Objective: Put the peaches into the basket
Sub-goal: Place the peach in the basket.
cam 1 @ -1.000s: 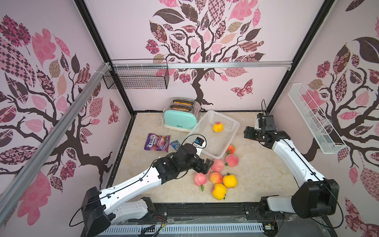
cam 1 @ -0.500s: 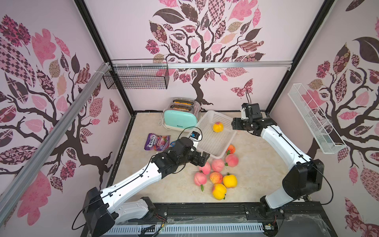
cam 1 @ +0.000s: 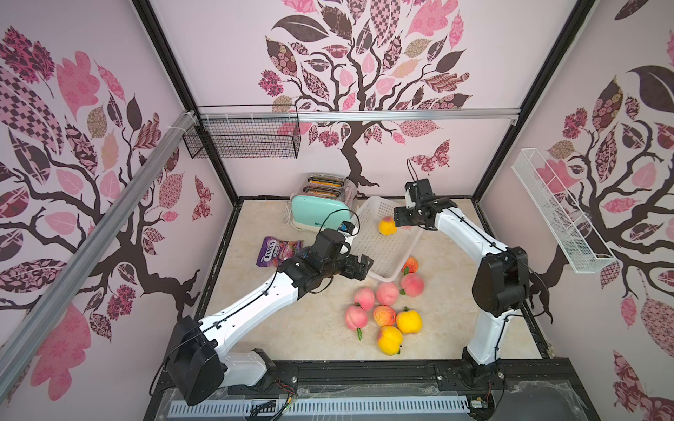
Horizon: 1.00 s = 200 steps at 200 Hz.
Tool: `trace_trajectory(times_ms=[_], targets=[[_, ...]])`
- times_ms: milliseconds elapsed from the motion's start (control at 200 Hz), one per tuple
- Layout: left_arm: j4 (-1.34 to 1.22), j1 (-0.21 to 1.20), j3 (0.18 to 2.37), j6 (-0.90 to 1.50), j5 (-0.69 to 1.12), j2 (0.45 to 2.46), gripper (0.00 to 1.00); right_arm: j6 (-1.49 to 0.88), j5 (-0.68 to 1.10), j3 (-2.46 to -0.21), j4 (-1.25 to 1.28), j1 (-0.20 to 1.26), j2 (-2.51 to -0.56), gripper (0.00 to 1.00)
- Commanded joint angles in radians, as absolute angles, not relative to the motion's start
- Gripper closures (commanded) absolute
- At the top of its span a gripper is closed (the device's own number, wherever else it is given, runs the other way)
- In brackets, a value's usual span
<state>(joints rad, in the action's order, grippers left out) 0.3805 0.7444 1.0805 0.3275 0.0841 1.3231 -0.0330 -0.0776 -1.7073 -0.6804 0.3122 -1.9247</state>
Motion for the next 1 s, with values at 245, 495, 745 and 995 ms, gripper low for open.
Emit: trace_trajectory(times_ms=[245,495,745,995], targets=[[0.359,0.741,1.103,0.31,0.088,1.345,0.03,0.011,-0.16,-1.763,-0.664,0.324,-2.015,0.24],[0.348,0.741,1.103,0.314,0.094,1.357,0.03,0.032,-0.206,-1.768,-0.665,0.33,-2.051,0.24],[0.333,0.741,1.104,0.323,0.097,1.361,0.03,0.054,-0.253,-1.786,-0.673,0.347,-2.098,0.24],[0.333,0.741,1.104,0.321,0.098,1.36,0.03,0.057,-0.258,-1.797,-0.671,0.348,-2.127,0.22]])
